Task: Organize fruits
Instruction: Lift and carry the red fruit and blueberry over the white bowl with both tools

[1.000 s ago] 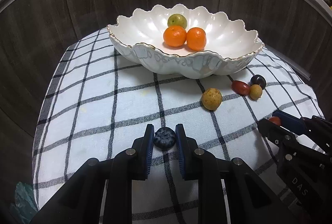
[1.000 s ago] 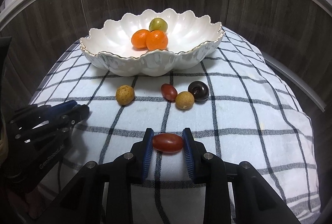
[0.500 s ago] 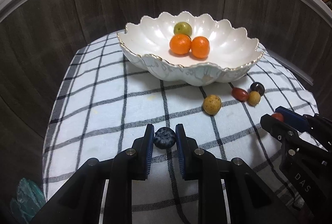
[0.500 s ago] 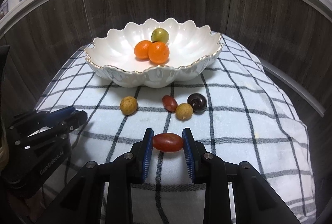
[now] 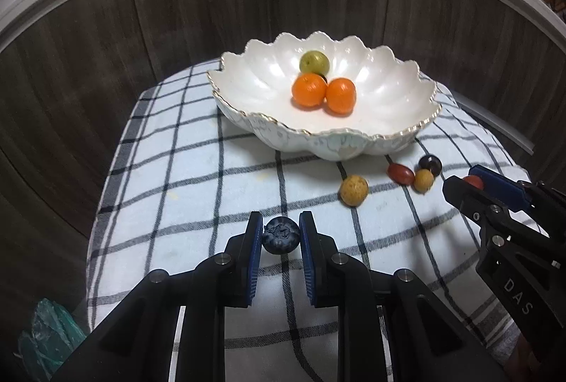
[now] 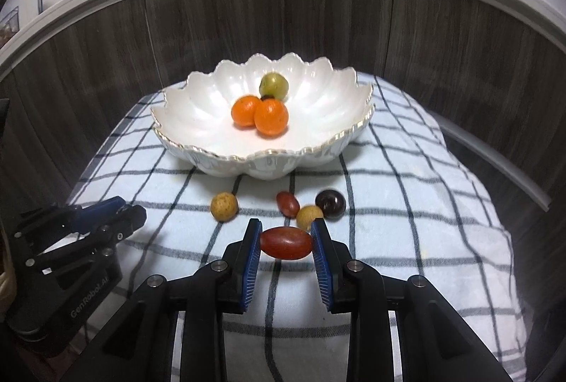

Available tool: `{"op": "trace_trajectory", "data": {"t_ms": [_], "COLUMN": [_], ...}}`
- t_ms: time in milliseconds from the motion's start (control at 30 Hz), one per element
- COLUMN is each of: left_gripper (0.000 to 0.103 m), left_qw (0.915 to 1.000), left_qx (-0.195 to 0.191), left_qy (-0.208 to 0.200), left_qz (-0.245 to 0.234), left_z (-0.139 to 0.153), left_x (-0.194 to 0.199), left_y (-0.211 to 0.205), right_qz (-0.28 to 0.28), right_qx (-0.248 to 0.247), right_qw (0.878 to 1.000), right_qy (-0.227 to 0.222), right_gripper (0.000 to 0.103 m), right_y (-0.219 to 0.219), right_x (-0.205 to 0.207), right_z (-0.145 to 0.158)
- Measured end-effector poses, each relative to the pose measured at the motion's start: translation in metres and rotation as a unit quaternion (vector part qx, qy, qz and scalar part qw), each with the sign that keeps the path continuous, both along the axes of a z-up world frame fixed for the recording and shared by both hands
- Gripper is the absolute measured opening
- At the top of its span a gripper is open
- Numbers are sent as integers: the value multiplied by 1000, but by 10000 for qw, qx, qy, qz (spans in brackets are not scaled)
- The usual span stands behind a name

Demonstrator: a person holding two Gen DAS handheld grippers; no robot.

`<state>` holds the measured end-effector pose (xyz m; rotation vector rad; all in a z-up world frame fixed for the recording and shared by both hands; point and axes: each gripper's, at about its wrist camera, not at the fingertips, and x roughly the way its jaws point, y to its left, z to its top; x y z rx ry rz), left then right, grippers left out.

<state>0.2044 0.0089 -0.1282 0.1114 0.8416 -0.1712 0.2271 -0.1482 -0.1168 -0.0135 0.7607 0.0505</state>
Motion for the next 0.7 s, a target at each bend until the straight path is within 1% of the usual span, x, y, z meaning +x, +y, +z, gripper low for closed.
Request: {"op": "trace_trajectory", "data": {"t_ms": [233, 700], "left_gripper": [22, 22], "left_qw": [9999, 9995], "left_qx": [-40, -34], "left_qy": [-67, -293], "left_qz": [85, 115], "left_z": [13, 41], "left_x": [6, 24], "left_y": [2, -9], "right_qz": [104, -69], "right_qx": [-96, 121], "right_qw": [9995, 9991], "right_qy": [-290, -399], "right_gripper": [30, 30], "right_y": [6, -11], "right_x": [2, 22], "right_z": [18, 38]}}
